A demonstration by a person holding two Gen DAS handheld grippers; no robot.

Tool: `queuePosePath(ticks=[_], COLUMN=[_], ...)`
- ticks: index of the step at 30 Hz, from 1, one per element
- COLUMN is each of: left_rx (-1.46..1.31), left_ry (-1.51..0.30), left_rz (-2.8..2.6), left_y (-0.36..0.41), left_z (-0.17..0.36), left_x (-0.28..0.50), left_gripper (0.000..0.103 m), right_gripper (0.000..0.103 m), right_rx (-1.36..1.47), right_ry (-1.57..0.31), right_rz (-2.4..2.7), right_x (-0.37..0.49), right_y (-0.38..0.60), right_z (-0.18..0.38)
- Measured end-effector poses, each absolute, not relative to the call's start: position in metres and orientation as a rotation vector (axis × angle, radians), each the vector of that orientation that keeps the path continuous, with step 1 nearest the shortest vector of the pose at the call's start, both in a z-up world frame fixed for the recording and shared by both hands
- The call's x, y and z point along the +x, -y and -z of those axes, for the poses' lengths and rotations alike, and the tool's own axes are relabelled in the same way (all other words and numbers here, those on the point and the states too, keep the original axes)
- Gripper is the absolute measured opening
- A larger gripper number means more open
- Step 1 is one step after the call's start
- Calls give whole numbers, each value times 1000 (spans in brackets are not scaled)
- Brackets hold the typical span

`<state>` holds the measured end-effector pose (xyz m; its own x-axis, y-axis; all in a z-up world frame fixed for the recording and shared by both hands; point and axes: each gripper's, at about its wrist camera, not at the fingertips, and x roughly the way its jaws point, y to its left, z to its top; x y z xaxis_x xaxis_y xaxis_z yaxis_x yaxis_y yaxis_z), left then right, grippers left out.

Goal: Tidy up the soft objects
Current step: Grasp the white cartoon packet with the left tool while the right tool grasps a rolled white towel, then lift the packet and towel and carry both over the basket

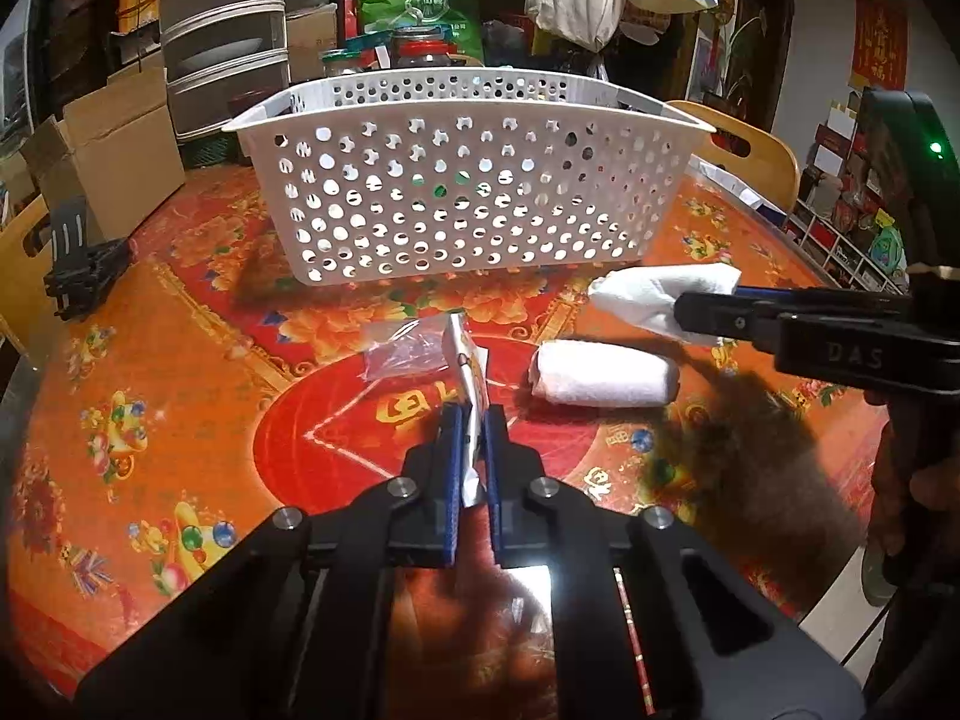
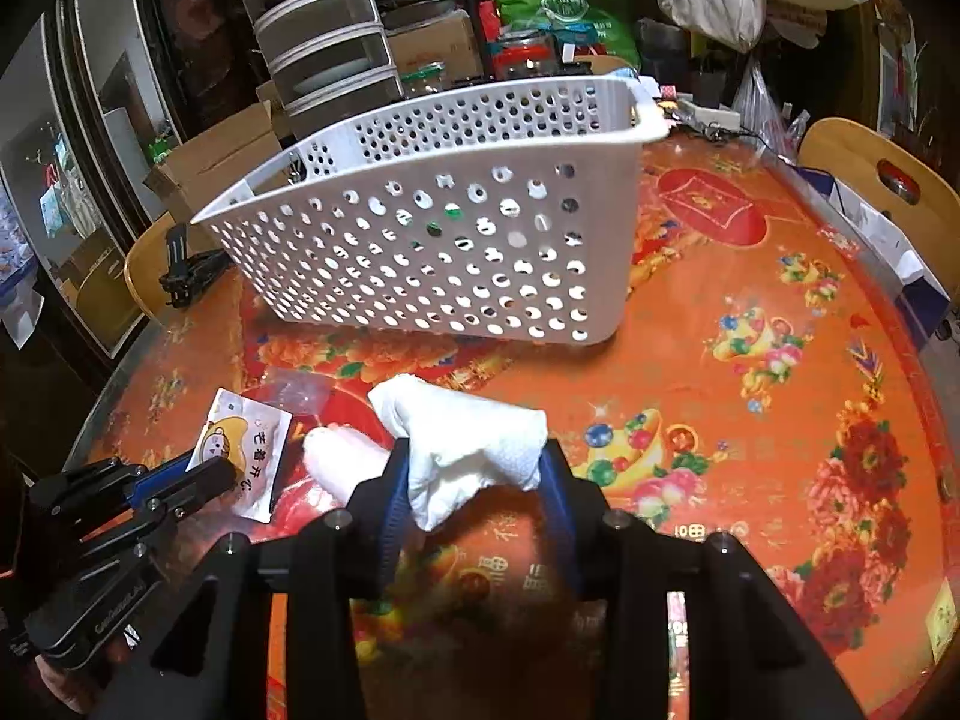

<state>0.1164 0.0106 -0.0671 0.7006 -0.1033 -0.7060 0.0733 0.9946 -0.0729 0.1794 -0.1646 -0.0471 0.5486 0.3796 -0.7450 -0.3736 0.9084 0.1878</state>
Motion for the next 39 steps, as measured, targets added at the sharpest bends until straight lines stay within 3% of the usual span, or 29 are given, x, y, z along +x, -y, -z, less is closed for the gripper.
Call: queuePosePath(ticks=[24,39], left_rx=[-15,-24], left_ry=[-625,-560], left_rz=[77,115], left_y=[-22,-28], left_z=[-4,-80], left_x=[87,126], left_gripper=[5,5], right_gripper=[40,40], right_rx=[-53,-65], right_ry=[-776,-691], right_rz=[-486,-473], right_x=[142,166], right_y=[151,155], right_z=[-6,-67])
